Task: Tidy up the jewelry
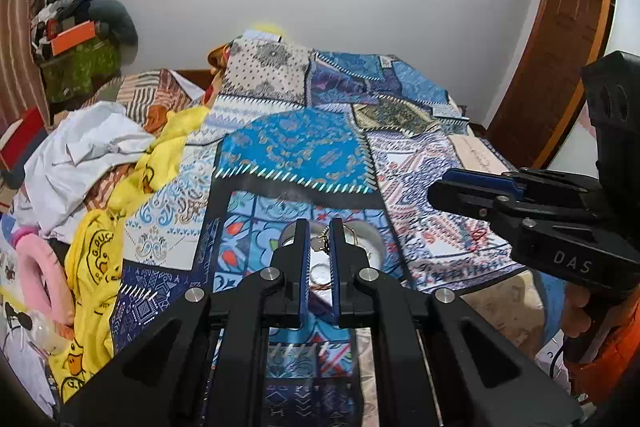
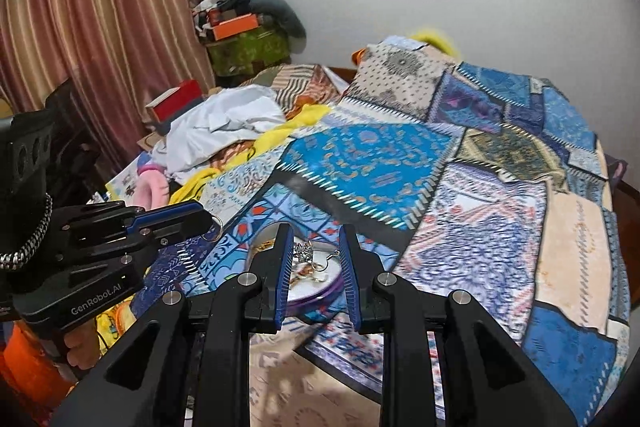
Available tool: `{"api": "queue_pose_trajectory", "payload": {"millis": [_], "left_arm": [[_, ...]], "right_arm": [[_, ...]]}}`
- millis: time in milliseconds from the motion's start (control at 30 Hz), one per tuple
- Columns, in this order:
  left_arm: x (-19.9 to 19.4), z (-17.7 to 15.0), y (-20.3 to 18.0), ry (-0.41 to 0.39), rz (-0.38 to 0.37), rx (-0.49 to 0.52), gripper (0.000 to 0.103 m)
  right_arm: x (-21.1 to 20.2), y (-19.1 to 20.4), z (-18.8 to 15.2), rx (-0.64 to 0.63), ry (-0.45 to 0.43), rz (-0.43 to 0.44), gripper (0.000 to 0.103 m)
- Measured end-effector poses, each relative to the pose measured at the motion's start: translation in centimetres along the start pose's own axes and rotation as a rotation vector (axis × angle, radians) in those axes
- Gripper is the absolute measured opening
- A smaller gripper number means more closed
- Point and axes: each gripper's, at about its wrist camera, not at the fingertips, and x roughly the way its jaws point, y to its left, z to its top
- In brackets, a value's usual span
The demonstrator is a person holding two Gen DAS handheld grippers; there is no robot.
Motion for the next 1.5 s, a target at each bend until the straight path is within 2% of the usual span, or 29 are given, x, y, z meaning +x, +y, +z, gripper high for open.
{"api": "queue_pose_trajectory", "payload": {"millis": [433,700,1067,1500], "left_arm": [[4.1,-0.9,2.1,0.078,-0.050,-0.033,0.007],[6.2,-0.7,2.2,0.115,-0.069,-0.009,0.007],[7.1,-1.0,2.0,0.142,-0.072,0.005,0.007],[4.1,-0.2,1.6,0.105,-0.033,0.014,0.009]], "right_arm": [[5.1,1.0,-1.8,0.002,0.146,0.045,0.021],[6.8,1.5,-2.6,-0.017,0.202,0.055,0.021],[7.7,1.9,-3.0,-0.047,0.231,0.045,0.021],[6.6,1.9,-2.4,-0.063,0.209,0.026,0.023]]}}
